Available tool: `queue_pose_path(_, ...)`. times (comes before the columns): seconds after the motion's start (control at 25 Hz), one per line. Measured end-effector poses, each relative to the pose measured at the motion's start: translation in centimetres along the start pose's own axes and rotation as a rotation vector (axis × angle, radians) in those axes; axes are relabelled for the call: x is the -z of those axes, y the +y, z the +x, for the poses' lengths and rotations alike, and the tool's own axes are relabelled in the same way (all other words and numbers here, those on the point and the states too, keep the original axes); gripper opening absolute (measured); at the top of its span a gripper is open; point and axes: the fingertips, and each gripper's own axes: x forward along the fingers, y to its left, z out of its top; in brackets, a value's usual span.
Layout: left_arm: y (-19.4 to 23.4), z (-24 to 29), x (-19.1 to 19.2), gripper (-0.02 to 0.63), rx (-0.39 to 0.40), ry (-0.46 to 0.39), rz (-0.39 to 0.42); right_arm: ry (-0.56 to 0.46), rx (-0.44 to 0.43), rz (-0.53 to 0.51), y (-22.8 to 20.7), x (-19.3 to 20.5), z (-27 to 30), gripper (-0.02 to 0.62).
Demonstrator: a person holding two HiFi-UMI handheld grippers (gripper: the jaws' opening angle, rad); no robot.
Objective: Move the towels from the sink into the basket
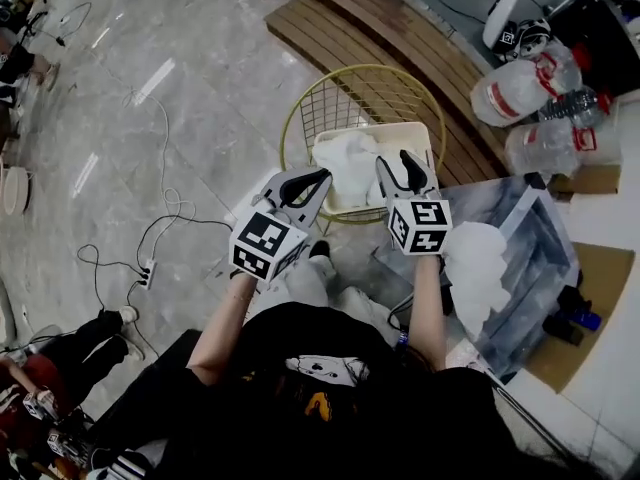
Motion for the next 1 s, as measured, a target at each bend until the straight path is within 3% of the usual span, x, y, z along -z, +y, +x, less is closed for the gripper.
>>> queue_pose_path(0.2, -4.6, 1.7, -1.7, 0.018, 0.086, -0.020, 0.017, -0.080, 0.098, 0.020, -2.2, -1.0, -8.6, 0.201)
queue_pose_path(0.44, -12.8, 3.6, -3.1, 0.018, 0.210, -0.030, 0.061, -0.124, 0.213, 0.040, -4.8, 0.8, -18.4, 0.201)
queue_pose_path(0.68, -22.6, 5.1, -3.3, 0.018, 0.398, -0.016, 0.136, -0.137, 0.390, 0.090, -7.3, 4.9, -27.9, 0.202)
queue_pose_path(1.0, -32.7, 5.5, -1.5, 0.018, 0.529, 0.031, 0.201, -0.039, 0.485, 0.160, -9.5, 13.8, -35.5, 0.265)
